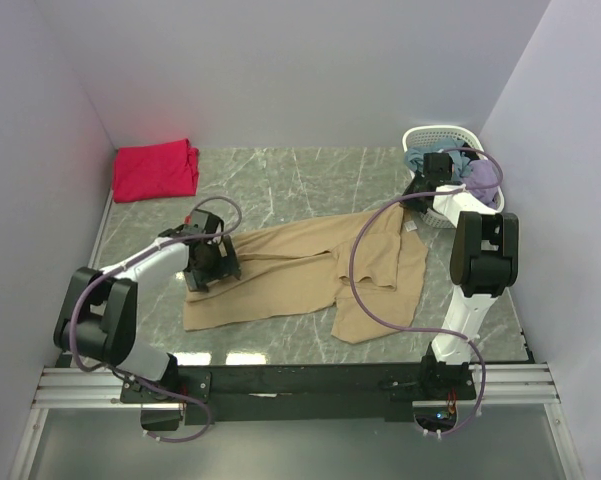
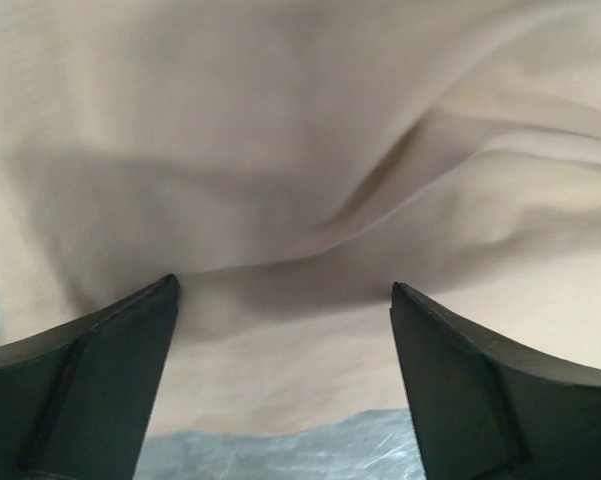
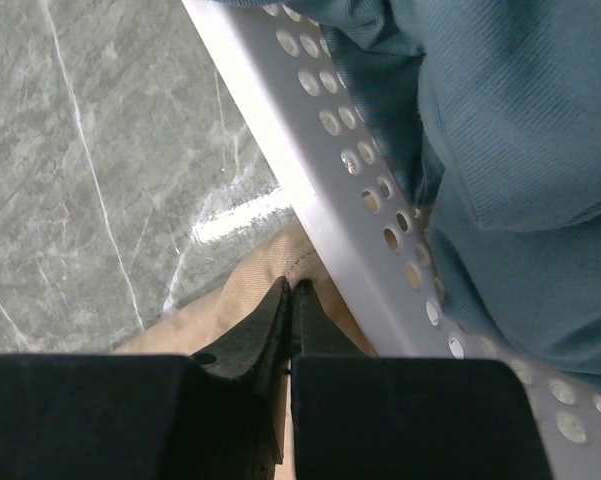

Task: Fold and stack the t-shirts
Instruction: Fold the tshirt

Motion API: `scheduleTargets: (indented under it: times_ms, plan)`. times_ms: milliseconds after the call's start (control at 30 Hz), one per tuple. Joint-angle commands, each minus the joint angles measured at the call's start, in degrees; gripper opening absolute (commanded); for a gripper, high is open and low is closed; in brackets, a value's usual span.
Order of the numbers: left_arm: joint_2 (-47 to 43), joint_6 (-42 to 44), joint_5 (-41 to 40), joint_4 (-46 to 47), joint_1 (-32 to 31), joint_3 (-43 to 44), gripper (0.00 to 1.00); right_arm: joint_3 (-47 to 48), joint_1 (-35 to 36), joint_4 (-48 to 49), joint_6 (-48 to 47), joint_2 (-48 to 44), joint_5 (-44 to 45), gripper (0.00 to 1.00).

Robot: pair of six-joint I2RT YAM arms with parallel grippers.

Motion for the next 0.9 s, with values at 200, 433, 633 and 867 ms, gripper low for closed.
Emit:
scheduleTargets:
  times_ms: [200, 433, 633, 867]
  plan:
    - [-4.6, -3.6, -16.2, -4.0, 1.0, 11.7, 0.99, 2.3, -0.6, 0.6, -0.1, -0.6, -1.0, 0.00]
    - [-2.7, -4.7, -12.6, -1.0, 3.9, 7.8, 1.00, 2.2, -0.7, 0.3, -0.4, -1.2, -1.1, 0.00]
    - [-6.6, -5.1, -7.4, 6.9, 8.7, 0.0, 0.99, 1.9, -0.8, 0.6, -0.3, -1.3, -2.0, 0.00]
    - [-5.0, -4.3, -3.8, 12.7, 11.6, -2.8, 0.99, 1.6, -0.7, 0.7, -0.3, -0.9, -2.4, 0.00]
